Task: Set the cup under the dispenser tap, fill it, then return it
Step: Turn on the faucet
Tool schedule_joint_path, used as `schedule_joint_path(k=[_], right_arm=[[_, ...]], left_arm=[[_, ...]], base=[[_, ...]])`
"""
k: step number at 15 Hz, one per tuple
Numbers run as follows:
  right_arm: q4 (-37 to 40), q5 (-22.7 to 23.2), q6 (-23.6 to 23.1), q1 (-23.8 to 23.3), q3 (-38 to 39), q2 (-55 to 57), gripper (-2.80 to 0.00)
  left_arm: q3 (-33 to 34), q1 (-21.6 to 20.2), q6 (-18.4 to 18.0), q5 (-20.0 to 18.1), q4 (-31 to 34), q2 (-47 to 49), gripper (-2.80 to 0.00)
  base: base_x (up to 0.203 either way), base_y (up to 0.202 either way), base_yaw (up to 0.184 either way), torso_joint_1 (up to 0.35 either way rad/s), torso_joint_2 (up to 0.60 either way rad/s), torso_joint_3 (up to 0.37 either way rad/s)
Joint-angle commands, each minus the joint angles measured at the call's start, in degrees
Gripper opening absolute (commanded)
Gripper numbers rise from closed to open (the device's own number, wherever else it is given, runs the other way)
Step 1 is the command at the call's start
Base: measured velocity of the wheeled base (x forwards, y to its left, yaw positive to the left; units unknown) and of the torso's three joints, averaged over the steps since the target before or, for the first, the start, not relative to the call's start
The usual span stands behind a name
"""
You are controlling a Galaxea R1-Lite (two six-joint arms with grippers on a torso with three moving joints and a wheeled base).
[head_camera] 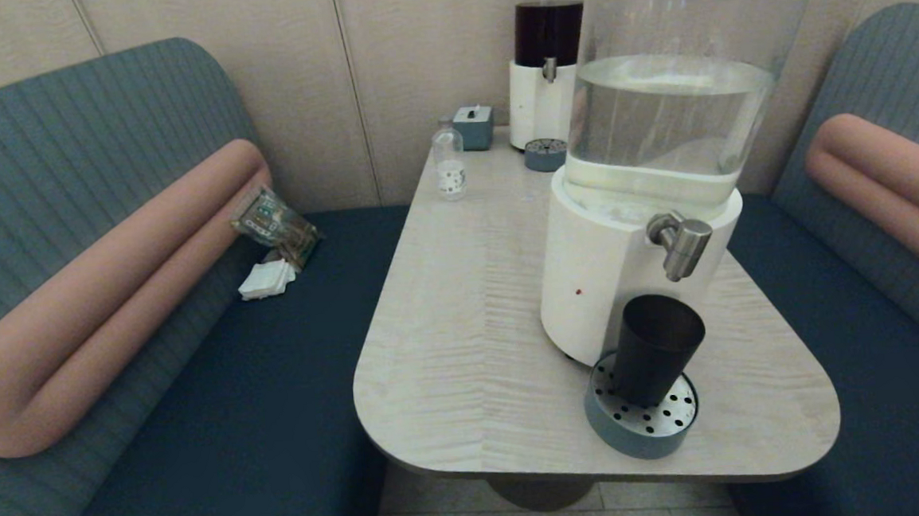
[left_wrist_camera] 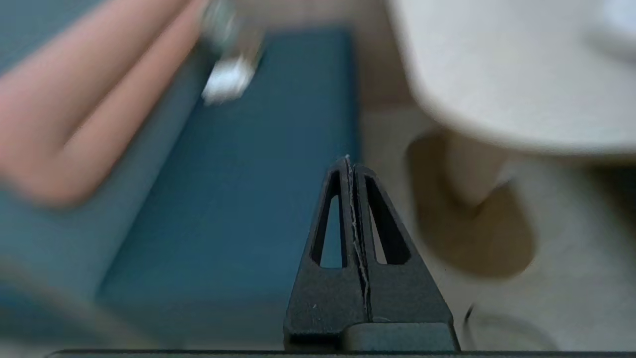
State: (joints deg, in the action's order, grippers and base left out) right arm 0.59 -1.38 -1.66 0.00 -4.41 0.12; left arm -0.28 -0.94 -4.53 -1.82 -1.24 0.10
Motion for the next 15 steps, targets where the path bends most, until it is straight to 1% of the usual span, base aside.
schedule_joint_path(k=[1,3,7,9,10,11,12,15], right_arm=[[3.2,-0.2,0.4,0.0,-7.7,1.5,-2.8],[6.9,-0.3,2.5,0.0,-19.2,7.4,-2.8],[9.1,-0.4,8.8,0.8,-43.2,30.8,-2.8],[9.9,0.3,10.8,1.0,-55.5,43.1,-2.8],[11.6,1.1,11.6,1.2,-62.3,48.8,-2.8],[14.4,2.3,12.2,1.5,-68.1,53.0,-2.8],[20.1,3.9,12.9,2.5,-74.9,57.2,-2.8],[41.0,7.8,15.2,5.0,-94.8,69.9,-2.8]], left_arm=[[0.2,0.0,-0.3,1.5,3.0,0.1,-2.8],[0.2,0.0,0.0,1.8,3.9,0.1,-2.8],[0.3,0.0,0.7,1.8,3.6,0.1,-2.8],[0.3,0.0,0.7,1.8,3.6,0.1,-2.8],[0.3,0.0,0.7,1.8,3.6,0.1,-2.8],[0.3,0.0,0.7,1.8,3.6,0.1,-2.8],[0.3,0.0,0.7,1.8,3.6,0.1,-2.8],[0.3,0.1,0.7,1.8,3.6,0.1,-2.8]], base=[[0.0,0.0,0.0,0.0,0.0,0.0],[0.0,0.0,0.0,0.0,0.0,0.0],[0.0,0.0,0.0,0.0,0.0,0.0],[0.0,0.0,0.0,0.0,0.0,0.0],[0.0,0.0,0.0,0.0,0.0,0.0],[0.0,0.0,0.0,0.0,0.0,0.0],[0.0,0.0,0.0,0.0,0.0,0.0],[0.0,0.0,0.0,0.0,0.0,0.0]])
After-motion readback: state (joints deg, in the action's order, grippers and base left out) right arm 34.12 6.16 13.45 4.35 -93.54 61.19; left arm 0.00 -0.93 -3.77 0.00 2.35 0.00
